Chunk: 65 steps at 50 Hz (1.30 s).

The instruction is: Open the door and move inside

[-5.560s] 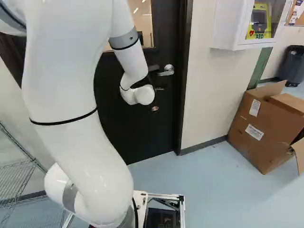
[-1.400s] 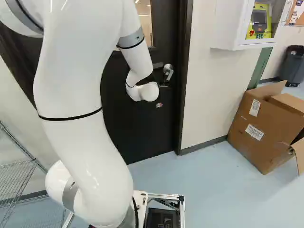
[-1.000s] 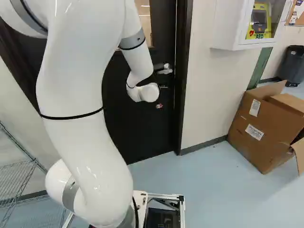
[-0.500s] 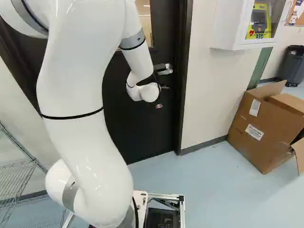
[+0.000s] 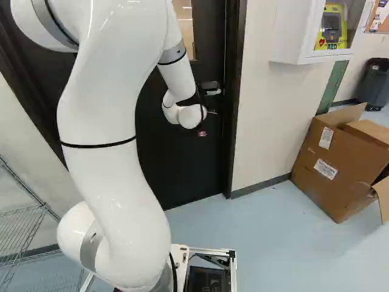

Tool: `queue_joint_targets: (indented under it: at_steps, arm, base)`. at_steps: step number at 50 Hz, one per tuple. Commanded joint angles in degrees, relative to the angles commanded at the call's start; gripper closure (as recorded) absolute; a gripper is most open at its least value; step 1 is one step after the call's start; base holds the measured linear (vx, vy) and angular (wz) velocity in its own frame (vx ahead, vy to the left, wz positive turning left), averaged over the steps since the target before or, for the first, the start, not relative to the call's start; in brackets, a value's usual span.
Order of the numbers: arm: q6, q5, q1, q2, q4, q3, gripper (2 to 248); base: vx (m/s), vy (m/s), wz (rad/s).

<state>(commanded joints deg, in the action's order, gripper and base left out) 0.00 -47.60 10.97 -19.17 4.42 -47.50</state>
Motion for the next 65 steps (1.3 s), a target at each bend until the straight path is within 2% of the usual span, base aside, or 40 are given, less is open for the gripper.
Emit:
queue_joint_targets:
  at_steps: [65]
  arm:
    - [0.0, 0.0, -8.13, -14.62, -0.28, -18.54, 3]
  base:
    - [0.0, 0.0, 0.0]
